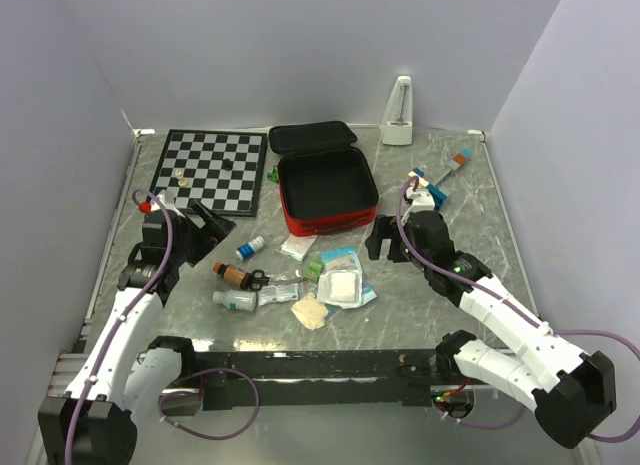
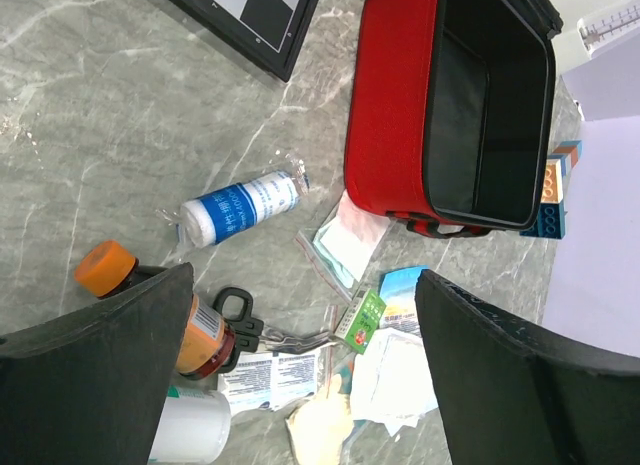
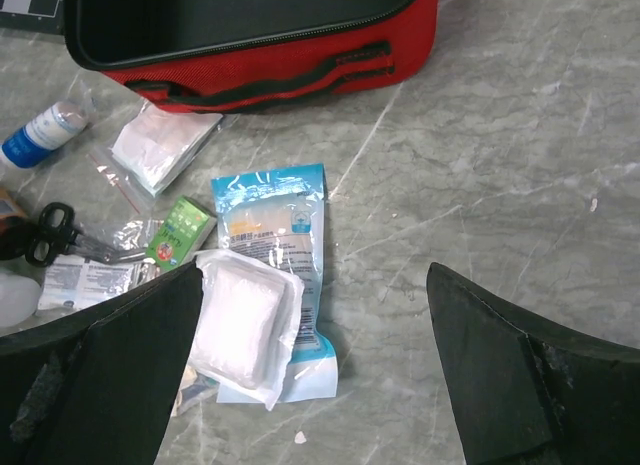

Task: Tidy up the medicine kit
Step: Adjust the medicine box at the center of the board.

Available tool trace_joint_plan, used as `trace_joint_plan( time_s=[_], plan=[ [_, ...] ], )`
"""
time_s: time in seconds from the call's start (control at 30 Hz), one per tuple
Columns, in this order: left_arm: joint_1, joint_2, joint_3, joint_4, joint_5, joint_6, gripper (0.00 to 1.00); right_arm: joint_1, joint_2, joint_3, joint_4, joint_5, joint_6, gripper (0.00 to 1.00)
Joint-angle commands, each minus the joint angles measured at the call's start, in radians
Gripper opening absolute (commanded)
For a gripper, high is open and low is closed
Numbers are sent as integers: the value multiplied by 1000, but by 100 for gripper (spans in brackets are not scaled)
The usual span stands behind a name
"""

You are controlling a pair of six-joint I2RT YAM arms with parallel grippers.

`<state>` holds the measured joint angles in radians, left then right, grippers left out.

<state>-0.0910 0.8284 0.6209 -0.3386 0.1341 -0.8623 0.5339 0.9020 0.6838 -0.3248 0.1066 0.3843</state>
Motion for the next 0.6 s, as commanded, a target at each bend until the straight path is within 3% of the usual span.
trace_joint_plan(
  time_s=[0.0,0.3,0.57],
  plan=[
    [4,-26,14,16,-4,3,97,-2,8,22,33,13,10,100],
    [4,-83,-43,53,55,2,99,-23,263,238,24,153,100,99],
    [2,-103,-66,33,73,11,99,-150,593,508,44,116,68,91]
  ],
)
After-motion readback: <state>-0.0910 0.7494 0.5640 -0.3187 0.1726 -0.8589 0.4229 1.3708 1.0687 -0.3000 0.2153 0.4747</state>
